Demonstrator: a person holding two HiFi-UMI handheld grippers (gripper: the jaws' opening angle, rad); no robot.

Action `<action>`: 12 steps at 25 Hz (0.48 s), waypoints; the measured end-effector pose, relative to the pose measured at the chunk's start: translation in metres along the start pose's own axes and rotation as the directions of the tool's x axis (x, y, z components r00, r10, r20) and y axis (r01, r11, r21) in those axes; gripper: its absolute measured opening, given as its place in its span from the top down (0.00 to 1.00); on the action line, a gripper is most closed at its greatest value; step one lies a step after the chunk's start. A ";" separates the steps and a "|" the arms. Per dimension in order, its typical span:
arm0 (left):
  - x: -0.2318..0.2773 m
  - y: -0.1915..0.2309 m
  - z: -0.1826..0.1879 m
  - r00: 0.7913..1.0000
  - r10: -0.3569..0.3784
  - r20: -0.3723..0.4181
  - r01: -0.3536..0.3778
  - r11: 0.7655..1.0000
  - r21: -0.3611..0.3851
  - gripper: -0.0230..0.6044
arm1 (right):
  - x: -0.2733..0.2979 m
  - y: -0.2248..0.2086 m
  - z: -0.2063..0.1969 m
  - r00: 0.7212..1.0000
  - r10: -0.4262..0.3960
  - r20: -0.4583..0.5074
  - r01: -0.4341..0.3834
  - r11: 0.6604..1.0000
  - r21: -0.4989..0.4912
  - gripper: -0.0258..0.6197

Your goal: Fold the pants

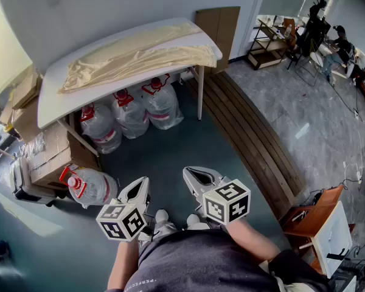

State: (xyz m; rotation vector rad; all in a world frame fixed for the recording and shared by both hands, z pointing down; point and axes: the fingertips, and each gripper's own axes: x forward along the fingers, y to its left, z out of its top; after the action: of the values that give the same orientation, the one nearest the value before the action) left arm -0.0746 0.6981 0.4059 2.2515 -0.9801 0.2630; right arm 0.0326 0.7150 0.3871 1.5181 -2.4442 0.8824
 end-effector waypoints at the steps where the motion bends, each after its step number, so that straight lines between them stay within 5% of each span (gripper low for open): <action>1: 0.003 -0.002 0.001 1.000 -0.002 0.000 0.002 1.000 0.008 0.97 | -0.001 -0.003 0.001 1.000 -0.002 0.006 0.002 1.000 -0.001 0.96; 12: 0.013 -0.031 0.003 0.996 -0.018 0.093 0.011 0.997 0.075 0.97 | -0.021 -0.027 0.003 0.999 0.008 0.038 -0.007 1.000 -0.026 0.96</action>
State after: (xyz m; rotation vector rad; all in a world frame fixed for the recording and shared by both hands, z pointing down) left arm -0.0437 0.7040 0.3945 2.3561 -1.0174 0.1922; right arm 0.0662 0.7211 0.3869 1.5324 -2.4793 0.8268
